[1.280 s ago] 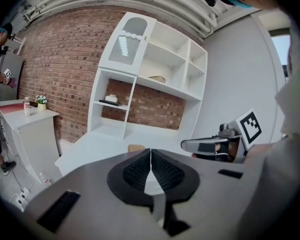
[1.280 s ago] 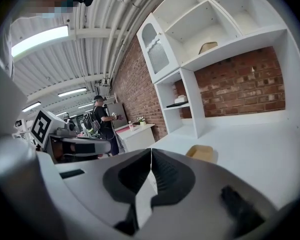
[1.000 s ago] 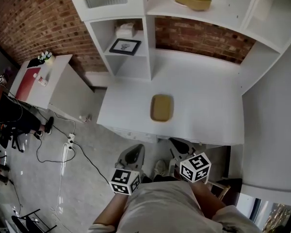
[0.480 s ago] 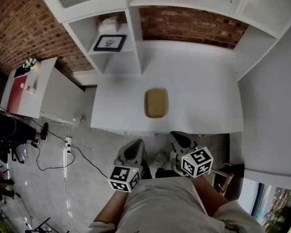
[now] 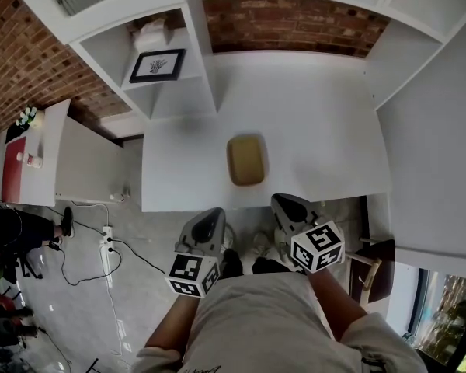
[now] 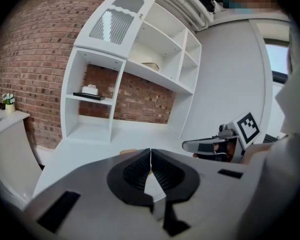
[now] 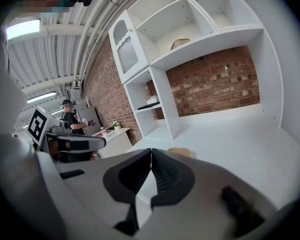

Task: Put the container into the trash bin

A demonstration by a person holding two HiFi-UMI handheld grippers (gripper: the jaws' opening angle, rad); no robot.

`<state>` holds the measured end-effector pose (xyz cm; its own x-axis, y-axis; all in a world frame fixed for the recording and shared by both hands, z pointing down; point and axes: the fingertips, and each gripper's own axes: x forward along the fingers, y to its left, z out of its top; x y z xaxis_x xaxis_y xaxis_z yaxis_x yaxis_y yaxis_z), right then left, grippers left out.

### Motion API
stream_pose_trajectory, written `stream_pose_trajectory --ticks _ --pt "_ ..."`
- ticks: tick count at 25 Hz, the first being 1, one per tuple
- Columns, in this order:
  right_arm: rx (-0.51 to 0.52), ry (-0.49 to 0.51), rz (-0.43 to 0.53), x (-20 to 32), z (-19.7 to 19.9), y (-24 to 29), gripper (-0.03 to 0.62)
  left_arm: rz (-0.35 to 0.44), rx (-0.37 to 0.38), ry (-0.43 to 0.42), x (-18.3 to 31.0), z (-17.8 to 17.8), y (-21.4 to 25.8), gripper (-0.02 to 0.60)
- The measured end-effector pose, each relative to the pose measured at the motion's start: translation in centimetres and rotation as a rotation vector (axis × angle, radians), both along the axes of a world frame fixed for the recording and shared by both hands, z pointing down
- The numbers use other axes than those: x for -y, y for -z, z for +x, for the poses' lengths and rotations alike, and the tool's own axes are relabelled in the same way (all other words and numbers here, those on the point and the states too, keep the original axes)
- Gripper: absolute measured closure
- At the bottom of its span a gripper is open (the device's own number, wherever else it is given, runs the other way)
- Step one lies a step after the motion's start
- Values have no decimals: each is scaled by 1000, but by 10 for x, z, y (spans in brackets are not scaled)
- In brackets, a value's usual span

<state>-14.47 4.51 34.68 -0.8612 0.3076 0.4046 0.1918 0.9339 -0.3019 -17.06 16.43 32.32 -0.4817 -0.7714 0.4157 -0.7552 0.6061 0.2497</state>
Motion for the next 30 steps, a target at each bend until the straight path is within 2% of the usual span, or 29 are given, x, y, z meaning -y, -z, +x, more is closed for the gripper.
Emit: stream_pose_trajectory --ticks 17,30 --pt "-58 -80 25 19 -45 -29 566 -7 -22 -74 18 -57 -23 565" --pt "-109 -120 14 40 -74 -59 566 -25 -56 -94 31 -89 -44 564"
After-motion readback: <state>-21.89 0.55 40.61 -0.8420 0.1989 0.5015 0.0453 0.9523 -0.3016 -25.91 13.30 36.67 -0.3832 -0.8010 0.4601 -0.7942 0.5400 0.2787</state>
